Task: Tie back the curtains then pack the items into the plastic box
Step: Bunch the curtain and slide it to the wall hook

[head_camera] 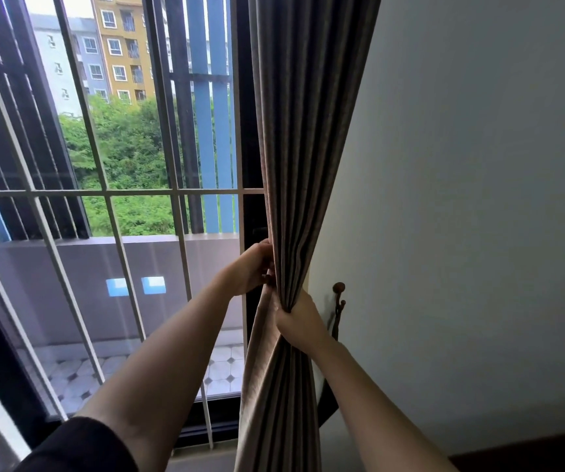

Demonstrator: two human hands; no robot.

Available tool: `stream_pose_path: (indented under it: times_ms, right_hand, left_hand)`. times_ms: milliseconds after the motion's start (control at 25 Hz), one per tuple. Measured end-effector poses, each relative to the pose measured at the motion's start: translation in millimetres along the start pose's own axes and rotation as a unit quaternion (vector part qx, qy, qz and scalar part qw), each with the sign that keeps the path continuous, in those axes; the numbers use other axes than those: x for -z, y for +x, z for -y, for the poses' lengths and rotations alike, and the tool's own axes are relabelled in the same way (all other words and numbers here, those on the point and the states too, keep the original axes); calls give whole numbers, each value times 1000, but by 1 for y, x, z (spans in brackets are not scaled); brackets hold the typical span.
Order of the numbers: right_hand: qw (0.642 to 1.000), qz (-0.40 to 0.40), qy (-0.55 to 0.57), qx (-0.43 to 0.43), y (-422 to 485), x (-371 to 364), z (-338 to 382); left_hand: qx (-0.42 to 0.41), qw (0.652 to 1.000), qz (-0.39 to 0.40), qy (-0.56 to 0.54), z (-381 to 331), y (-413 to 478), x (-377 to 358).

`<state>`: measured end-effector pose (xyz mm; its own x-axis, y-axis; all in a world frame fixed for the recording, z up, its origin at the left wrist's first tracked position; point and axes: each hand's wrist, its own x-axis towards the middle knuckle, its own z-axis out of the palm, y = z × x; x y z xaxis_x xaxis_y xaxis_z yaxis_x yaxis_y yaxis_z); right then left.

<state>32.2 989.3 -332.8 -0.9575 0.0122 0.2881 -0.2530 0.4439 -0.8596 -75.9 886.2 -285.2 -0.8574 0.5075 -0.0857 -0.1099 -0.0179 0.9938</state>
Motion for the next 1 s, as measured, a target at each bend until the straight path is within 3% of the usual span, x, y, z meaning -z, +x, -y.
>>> stream_pose_path:
  times_ms: [160, 360, 680, 840, 1000]
  right_hand:
    - [1000, 4, -10, 1, -5, 7, 0]
    - [1000, 19, -14, -15, -8, 14, 0]
    - [998, 64, -15, -15, -15, 15, 9]
    - [999, 34, -4, -1, -14, 14, 6]
    - [999, -39, 9, 18, -5, 4, 0]
  left_hand:
    - [9, 999, 41, -12, 0, 0, 0]
    - [6, 997, 41, 61, 5, 2, 15]
    - [20, 994, 103, -13, 6, 9, 13]
    - [11, 998, 37, 54, 7, 3, 11]
    - [-81, 988, -21, 130, 16, -1, 0]
